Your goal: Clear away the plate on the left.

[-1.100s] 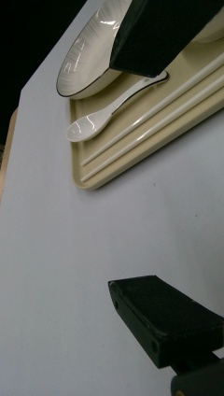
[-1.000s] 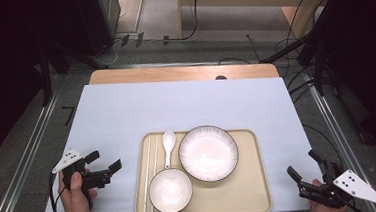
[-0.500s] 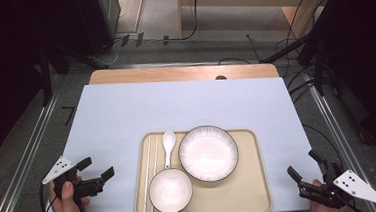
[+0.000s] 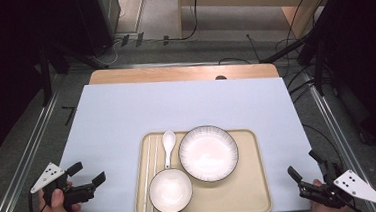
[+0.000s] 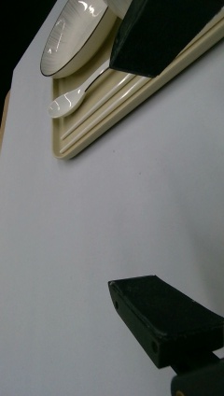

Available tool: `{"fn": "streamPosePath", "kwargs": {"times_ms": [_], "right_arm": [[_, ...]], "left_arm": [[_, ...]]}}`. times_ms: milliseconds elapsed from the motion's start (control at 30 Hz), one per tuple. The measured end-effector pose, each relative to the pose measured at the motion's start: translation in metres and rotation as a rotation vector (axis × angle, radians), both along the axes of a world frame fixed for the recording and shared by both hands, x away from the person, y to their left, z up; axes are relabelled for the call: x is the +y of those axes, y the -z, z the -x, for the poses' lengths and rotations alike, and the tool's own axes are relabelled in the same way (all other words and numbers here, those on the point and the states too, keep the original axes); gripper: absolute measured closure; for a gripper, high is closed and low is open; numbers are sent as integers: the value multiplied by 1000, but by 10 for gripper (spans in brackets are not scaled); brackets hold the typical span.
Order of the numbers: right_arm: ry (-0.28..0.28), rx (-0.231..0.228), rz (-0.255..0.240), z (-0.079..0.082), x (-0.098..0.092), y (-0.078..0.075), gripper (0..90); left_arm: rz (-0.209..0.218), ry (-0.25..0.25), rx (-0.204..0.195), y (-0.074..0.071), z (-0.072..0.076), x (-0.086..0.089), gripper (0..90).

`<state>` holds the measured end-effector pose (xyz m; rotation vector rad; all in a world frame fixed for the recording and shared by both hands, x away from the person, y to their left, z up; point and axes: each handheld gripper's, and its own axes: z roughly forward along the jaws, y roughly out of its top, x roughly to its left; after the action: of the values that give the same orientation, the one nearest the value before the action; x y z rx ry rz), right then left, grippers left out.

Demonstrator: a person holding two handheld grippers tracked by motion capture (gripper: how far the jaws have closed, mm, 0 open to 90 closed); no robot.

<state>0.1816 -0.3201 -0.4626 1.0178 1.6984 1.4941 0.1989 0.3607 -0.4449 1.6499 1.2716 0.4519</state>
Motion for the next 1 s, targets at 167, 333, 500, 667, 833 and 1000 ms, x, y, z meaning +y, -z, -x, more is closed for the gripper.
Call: {"fn": "streamPosePath", "kwargs": {"times_ms": [167,333,500,667,833,1000], "right_arm": [[3,1,0,0,-1,0,129],[-4,-1,14,-1,-1,0,129],[-13,10,24,-4,1,2,129],[-19,19,42,-5,3,2,129],[-18,26,48,-9,3,4,129],[-6,35,68,-8,5,6,129]], "left_arm": [[-21,0,2,2,5,4,0],[-24,-11,-18,-1,11,11,0],[-33,-30,-26,-1,14,20,0],[0,-35,-27,-1,14,28,0],[18,-38,-31,-1,16,33,0],[30,-48,-41,-2,18,32,0]]}}
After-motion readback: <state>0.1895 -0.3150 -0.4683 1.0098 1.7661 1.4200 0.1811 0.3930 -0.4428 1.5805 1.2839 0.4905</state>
